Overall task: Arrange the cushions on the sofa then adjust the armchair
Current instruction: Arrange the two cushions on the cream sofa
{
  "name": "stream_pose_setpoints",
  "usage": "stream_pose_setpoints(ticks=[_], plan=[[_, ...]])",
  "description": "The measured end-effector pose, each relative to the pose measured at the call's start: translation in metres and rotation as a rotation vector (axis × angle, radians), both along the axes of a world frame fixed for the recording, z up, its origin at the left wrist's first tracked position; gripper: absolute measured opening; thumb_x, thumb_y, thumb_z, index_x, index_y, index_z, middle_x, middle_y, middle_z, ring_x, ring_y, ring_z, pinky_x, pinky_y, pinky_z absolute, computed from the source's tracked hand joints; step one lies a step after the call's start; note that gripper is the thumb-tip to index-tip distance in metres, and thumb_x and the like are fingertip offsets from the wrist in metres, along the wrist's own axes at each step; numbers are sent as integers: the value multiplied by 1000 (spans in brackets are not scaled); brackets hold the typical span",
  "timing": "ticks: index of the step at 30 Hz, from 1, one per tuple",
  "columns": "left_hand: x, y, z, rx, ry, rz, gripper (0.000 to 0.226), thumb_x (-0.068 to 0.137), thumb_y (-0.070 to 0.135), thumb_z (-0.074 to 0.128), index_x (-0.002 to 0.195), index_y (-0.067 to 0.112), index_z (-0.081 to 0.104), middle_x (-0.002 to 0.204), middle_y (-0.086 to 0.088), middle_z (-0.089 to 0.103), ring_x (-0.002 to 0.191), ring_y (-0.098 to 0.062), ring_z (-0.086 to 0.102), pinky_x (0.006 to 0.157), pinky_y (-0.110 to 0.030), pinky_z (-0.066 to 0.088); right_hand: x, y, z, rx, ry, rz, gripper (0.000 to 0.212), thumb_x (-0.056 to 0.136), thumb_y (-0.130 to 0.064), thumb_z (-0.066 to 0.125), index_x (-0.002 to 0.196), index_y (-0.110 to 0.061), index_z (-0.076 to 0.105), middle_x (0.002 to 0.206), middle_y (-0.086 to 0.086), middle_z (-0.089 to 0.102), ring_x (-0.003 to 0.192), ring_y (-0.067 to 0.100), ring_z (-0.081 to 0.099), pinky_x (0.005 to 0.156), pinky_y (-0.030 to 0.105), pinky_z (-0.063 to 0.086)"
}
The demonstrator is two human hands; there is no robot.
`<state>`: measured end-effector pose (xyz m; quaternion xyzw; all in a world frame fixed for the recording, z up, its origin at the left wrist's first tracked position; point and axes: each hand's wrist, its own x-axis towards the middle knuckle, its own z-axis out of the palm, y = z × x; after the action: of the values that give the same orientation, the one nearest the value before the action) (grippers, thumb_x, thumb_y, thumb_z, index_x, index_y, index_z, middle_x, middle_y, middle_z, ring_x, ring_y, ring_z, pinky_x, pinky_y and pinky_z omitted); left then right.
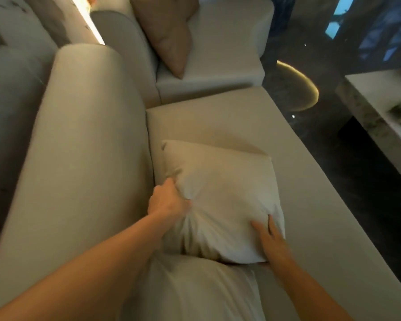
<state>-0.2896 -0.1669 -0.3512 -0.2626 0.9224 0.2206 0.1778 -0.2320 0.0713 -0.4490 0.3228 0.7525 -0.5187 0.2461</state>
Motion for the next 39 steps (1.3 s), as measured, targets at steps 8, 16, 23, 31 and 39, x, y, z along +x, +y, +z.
stream_pose_setpoints(ticks=[8,16,23,31,39], plan=[[-18,-30,123,10,445,-146,14,65,19,58,68,8,65,64,-6,60,63,-26,55,53,-28,36,-81,-81,72,-312,20,-52,68,89,-61,49,146,-27,34,156,1,30,135,33,37,95,60,49],[37,-68,106,-243,262,-638,44,88,30,50,131,25,46,119,-9,44,111,-33,42,86,-44,48,-62,-168,119,-302,53,78,64,92,-64,32,149,-39,19,153,2,35,132,33,39,105,57,41],[92,-80,107,-125,107,-583,49,98,35,37,142,15,37,152,-12,34,132,-35,42,105,-44,39,24,-142,168,-137,223,486,50,98,-40,45,145,-24,40,153,2,39,137,24,38,113,34,29],[299,-52,120,-265,131,-298,40,96,26,45,127,4,56,143,-19,46,131,-36,38,109,-42,32,233,-57,164,104,348,853,63,96,-51,41,152,-35,15,164,9,6,149,26,9,120,42,13],[550,49,107,-389,89,-47,63,92,33,52,148,8,35,154,-22,32,134,-47,29,111,-55,30,425,39,184,130,174,1097,54,95,-43,44,146,-27,37,150,6,46,136,24,42,111,33,33]])
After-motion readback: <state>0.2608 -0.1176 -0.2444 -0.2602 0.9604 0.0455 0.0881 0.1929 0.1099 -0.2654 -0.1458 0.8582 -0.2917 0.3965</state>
